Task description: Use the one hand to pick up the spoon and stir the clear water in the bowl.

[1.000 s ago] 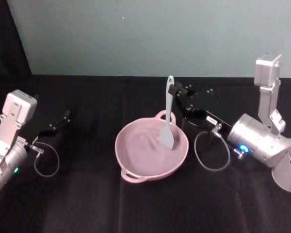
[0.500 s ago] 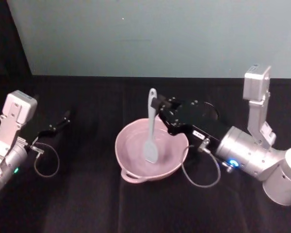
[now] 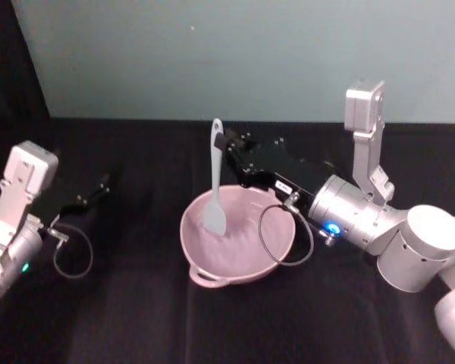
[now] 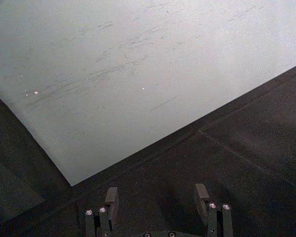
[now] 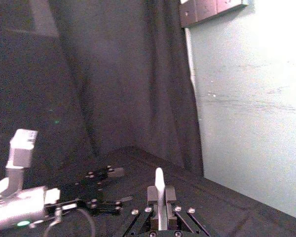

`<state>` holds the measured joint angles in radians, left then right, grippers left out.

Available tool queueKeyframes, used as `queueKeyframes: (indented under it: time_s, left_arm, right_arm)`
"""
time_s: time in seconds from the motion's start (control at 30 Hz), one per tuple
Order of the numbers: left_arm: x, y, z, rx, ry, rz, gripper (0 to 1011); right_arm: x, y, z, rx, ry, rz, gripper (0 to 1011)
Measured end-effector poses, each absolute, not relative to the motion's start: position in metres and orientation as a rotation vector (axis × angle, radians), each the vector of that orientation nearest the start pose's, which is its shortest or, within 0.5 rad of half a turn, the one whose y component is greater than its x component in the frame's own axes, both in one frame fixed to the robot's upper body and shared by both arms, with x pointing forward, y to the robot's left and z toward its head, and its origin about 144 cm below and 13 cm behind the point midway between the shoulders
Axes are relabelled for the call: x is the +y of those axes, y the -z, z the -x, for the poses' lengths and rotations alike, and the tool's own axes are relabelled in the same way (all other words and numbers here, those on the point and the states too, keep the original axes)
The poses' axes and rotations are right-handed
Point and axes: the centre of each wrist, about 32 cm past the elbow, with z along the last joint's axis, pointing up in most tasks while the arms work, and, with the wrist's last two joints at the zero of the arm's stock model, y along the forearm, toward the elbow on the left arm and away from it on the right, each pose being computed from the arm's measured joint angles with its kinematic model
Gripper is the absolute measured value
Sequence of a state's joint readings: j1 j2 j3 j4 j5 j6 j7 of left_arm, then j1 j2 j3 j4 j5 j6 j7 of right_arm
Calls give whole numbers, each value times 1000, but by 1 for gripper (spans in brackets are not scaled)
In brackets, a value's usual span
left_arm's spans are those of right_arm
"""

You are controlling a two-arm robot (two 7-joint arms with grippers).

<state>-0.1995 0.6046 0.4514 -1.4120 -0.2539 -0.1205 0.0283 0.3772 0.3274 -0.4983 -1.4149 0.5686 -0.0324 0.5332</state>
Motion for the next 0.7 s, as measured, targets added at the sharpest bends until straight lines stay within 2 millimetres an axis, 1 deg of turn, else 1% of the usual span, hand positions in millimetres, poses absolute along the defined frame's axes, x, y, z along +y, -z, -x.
queueKeyframes:
  time_s: [0.13, 0.3, 0.57, 0.7]
  left_arm:
    - [310, -1140, -489, -285, -1248, -304, 1011]
    - [310, -1140, -489, -285, -1248, -304, 1011]
    - [310, -1140, -489, -285, -1248, -304, 1011]
    - [310, -1140, -489, -285, -1248, -304, 1011]
  right_arm:
    - [-194, -1195, -543, 8, 649, -135, 96]
    - [-203, -1198, -547, -6, 683, -132, 96]
    - [-226, -1201, -541, -17, 742, -106, 96]
    - [-238, -1202, -532, -20, 759, -88, 96]
